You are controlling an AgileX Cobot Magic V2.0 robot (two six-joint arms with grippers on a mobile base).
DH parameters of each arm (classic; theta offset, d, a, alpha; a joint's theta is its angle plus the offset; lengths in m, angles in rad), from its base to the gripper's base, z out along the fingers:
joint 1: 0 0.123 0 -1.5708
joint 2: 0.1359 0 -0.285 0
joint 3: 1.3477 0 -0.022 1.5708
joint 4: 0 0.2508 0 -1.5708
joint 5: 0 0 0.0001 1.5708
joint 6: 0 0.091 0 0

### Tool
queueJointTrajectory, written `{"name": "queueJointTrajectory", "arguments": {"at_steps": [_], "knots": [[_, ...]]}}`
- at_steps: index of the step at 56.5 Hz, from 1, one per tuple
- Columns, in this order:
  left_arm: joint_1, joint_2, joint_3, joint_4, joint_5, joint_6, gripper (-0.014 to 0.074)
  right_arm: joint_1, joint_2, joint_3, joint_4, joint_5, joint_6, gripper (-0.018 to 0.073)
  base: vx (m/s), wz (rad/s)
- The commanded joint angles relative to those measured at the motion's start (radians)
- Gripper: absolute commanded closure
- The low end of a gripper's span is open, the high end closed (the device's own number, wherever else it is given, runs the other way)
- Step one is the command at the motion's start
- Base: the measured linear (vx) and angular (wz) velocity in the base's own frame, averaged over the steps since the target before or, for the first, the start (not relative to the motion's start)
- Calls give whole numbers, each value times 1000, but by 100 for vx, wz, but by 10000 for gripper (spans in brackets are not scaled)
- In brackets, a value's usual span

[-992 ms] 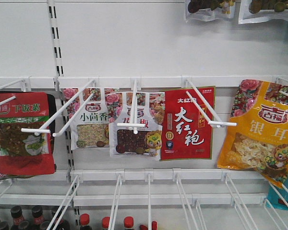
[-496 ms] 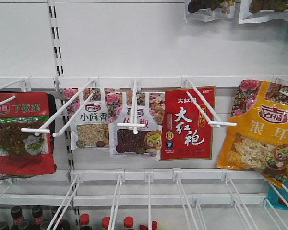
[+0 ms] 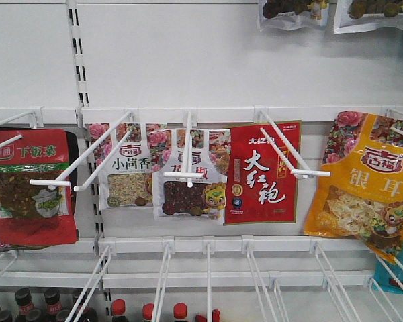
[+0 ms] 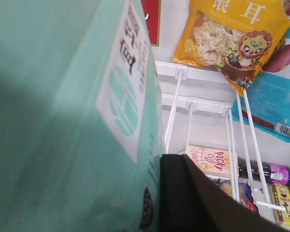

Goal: Pick snacks and fruit into basket
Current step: 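Pull the teal bag back away from the shelf with the right gripper, then drive away from the shelf toward the fruit display holding both items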

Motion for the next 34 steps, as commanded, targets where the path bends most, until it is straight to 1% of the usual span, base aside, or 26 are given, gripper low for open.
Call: {"name": "queueJointTrajectory", "arguments": {"at_steps": [1,18,34], "knots": [[-1,6,-36,5,-96,-2,586,2,6,-26,3,-95,1,568,0,0],[-1,6,-36,5,-96,-2,586,2,6,-26,3,-94,1,568,-4,0],[-1,6,-36,5,-96,-2,586,2,6,-26,3,-94,1,568,-16,1]]}}
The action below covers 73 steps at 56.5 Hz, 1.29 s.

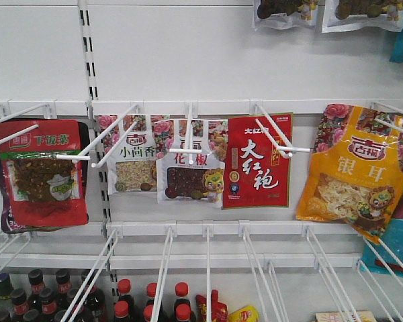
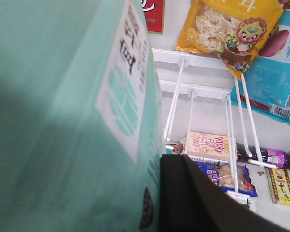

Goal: Pick snacks and fruit into basket
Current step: 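Drive away from the shelf toward the fruit display holding both items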

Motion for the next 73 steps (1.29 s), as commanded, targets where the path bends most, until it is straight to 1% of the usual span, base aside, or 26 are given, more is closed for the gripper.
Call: {"name": "queueJointTrajectory", "arguments": {"at_steps": [1,23,73], "knots": [[-1,6,-36,5,-96,-2,586,2,6,-26,3,-94,1,568,-23,-2],[-1,6,-36,5,-96,-2,586,2,6,-26,3,-93,3,568,-27,0],[-1,6,-36,5,-96,-2,586,2,6,-26,3,-92,3,568,-35,-4]]}}
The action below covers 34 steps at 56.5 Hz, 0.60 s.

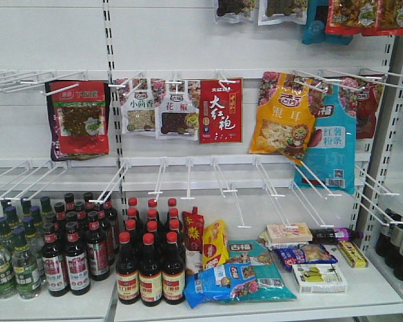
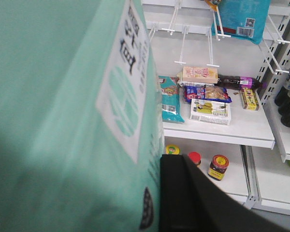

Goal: Pick snacks and fruit into basket
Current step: 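Drive away from the shelf toward the fruit display holding both items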

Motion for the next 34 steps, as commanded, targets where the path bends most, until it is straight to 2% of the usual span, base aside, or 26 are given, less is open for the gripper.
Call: {"name": "queueJointTrajectory", "arguments": {"at_steps": [1,34], "knots": [[-1,6,-36,5,-97,-2,586,2,6,-26,3,-92,0,568,-35,-4],[-1,6,-36,5,-97,-2,586,2,6,-26,3,-88,0,568,-35,-2]]}}
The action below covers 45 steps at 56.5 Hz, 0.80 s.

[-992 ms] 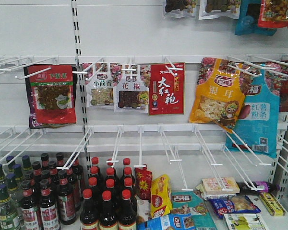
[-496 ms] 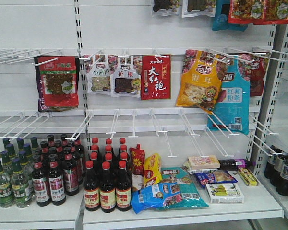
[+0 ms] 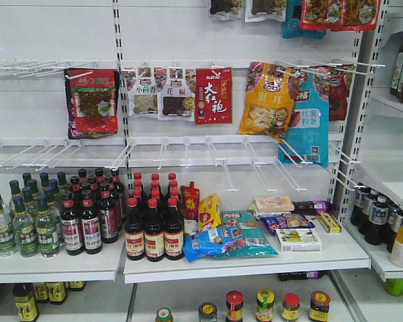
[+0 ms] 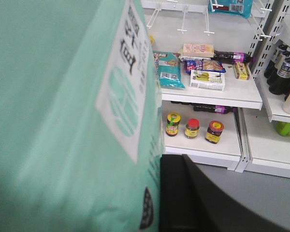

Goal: Pick snacks and fruit into basket
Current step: 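Drive away from the shelf toward the fruit display holding both items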

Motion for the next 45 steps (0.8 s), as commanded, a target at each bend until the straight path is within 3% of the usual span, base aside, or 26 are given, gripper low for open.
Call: {"name": "queueJointTrajectory", "arguments": {"at_steps": [1,25,45], "knots": [[-1,6,-36,5,-97,-2,586,2,6,-26,3,-89,0,568,-34,-1],[-1,6,-36,5,-97,-2,586,2,6,-26,3,-89,0,568,-32,-3],[-1,6,-36,5,-97,-2,586,2,6,-26,3,-89,0,568,-15,-42]]}}
